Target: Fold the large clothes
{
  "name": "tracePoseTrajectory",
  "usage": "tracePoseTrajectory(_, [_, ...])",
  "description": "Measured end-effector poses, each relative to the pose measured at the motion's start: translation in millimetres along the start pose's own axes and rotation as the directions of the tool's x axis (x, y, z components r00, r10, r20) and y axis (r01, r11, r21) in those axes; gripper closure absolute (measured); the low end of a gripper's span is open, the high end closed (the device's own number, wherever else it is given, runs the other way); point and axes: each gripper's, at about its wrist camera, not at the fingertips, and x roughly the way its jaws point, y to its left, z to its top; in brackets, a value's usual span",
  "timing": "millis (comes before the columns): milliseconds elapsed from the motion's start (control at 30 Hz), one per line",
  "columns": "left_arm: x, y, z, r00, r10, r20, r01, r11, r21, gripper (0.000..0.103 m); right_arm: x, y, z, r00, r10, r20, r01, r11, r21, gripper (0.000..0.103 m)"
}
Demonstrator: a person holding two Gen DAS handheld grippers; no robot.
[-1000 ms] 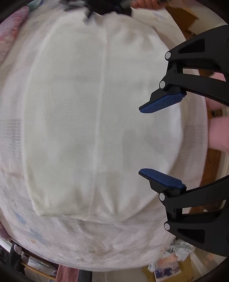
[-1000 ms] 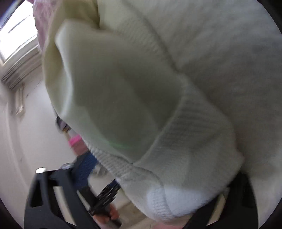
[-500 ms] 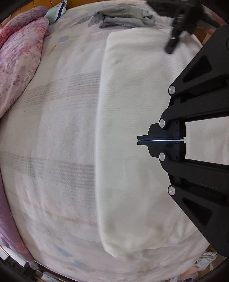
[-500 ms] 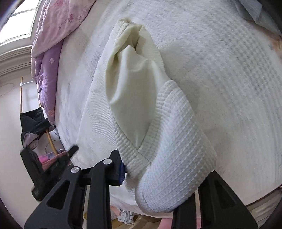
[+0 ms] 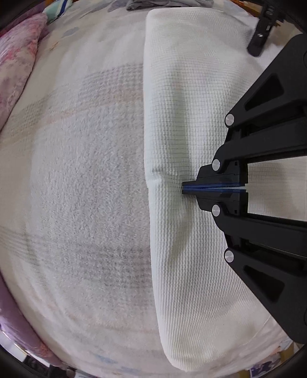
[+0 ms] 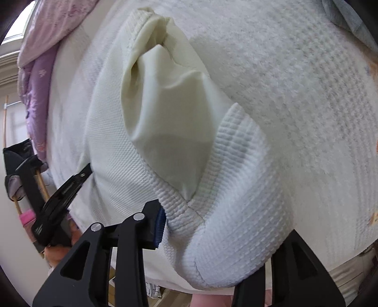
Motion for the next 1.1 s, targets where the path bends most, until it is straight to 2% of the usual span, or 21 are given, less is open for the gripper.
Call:
tracePoseTrajectory(133, [-7,9,-10,0.998,-0.059,-0.034,0.058,0.997,-0.048,0.103,7,7,2,1.000,-0.021,-0.005,0.021,1.000,0.009,0.065])
tracePoseTrajectory(200, [-8,10,-21,0.992,-0.089,-0.088,0.084,0.994,-0.065,0.103,10,11,2,0.999,-0.028,-0.016,0.028,1.000,0.008,0.064])
tracePoseTrajectory(267, [-6,11,-35,0.986,-0.089,-0.138,0.077,0.993,-0.089,0.103,13,14,2,0.999,-0.031,-0.030,0.032,0.999,0.016,0.063])
tracePoseTrajectory(367, [11,11,-38,0.989,-0.071,-0.132,0.060,0.994,-0.089,0.100,24,20,5,0.999,-0.030,-0.043,0.031,0.999,0.021,0.060])
tracePoseTrajectory(433, [13,17,-33,0.983,-0.091,-0.162,0.065,0.985,-0.163,0.100,28,23,6,0.998,-0.034,-0.057,0.037,0.999,0.040,0.059])
tracePoseTrajectory(533, [6,26,-39,0.960,-0.146,-0.237,0.093,0.971,-0.220,0.101,28,29,3,0.996,-0.070,-0.062,0.071,0.997,0.013,0.059])
tracePoseTrajectory(633, [7,31,-75,0.922,-0.210,-0.325,0.124,0.956,-0.267,0.101,30,37,-1,0.994,-0.093,-0.051,0.092,0.996,-0.012,0.059])
tracePoseTrajectory(733, [24,33,-89,0.943,-0.217,-0.253,0.164,0.963,-0.214,0.099,40,40,-3,0.991,-0.113,-0.071,0.113,0.994,-0.004,0.059])
tracePoseTrajectory(767, [24,35,-87,0.939,-0.225,-0.261,0.170,0.961,-0.216,0.100,40,40,-3,0.991,-0.112,-0.072,0.113,0.994,0.008,0.059])
tracePoseTrajectory(833, [21,41,-85,0.920,-0.254,-0.299,0.176,0.948,-0.264,0.101,40,46,-4,0.991,-0.120,-0.064,0.120,0.993,-0.005,0.059])
tracePoseTrajectory(867, [15,43,-87,0.920,-0.244,-0.306,0.163,0.949,-0.269,0.101,41,48,-5,0.990,-0.126,-0.060,0.125,0.992,-0.014,0.059])
tracePoseTrajectory(933, [0,41,-106,0.929,-0.201,-0.309,0.130,0.963,-0.235,0.101,41,52,-7,0.991,-0.123,-0.052,0.123,0.992,-0.009,0.059])
tracePoseTrajectory(1000, [13,35,-131,0.937,-0.189,-0.293,0.139,0.973,-0.183,0.101,43,55,-9,0.991,-0.127,-0.048,0.126,0.992,-0.012,0.057])
tracePoseTrajectory(1067, [22,36,-137,0.953,-0.188,-0.238,0.153,0.976,-0.158,0.100,50,57,-9,0.988,-0.143,-0.063,0.143,0.990,-0.008,0.057])
tracePoseTrajectory(1100, [22,37,-136,0.951,-0.187,-0.245,0.152,0.976,-0.155,0.100,50,58,-10,0.987,-0.146,-0.060,0.146,0.989,0.002,0.057])
